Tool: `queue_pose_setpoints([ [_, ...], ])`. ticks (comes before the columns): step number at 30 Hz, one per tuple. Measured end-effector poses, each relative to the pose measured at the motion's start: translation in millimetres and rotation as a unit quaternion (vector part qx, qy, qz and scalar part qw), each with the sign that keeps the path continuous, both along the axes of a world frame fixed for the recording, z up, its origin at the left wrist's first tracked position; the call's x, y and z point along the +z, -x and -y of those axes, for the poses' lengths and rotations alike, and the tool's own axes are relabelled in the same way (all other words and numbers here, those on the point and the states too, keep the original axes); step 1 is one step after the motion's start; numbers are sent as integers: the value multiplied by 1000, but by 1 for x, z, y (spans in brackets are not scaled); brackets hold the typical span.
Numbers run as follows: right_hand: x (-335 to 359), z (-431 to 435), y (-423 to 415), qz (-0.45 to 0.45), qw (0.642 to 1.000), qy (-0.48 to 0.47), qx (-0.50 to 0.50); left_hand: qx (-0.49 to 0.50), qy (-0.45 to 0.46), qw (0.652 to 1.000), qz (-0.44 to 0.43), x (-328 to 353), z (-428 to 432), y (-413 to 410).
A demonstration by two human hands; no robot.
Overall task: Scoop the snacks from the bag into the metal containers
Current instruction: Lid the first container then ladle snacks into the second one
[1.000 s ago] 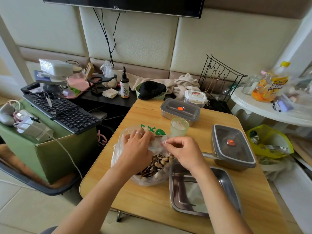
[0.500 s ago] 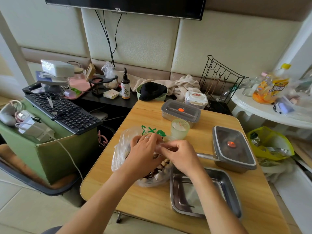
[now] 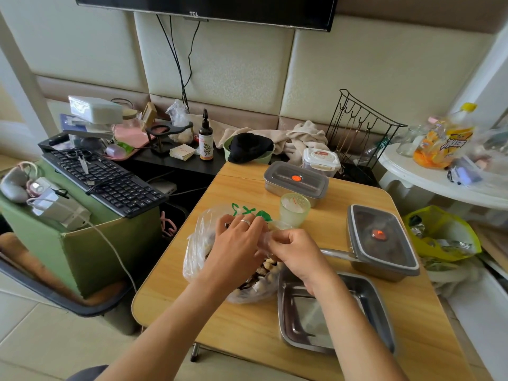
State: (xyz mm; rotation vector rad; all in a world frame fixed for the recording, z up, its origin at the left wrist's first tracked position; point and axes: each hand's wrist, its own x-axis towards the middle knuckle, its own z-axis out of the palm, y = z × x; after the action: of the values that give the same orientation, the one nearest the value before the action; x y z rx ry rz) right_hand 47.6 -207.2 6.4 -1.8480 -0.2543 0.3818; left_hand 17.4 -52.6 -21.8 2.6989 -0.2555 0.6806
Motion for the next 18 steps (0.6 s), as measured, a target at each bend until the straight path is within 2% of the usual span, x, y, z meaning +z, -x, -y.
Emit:
queue_pose_setpoints([
  [6,4,0,4,32,998,9,59,16,29,999,-43,5,-6,1],
  [9,7,8,-1,75,997,31,0,53,65,995,-49,7,-10,0],
  [11,7,19,-8,184,973,127,-63,83,74,991,-69,7,-13,-1],
  [13,5,32,-16,276,921,264,-80,106,75,988,-83,6,-18,0],
  [15,1,42,-21,268,885,378,-47,126,84,985,-83,7,-23,1],
  [18,1,48,-20,192,866,462,11,171,74,979,-85,7,-30,5],
])
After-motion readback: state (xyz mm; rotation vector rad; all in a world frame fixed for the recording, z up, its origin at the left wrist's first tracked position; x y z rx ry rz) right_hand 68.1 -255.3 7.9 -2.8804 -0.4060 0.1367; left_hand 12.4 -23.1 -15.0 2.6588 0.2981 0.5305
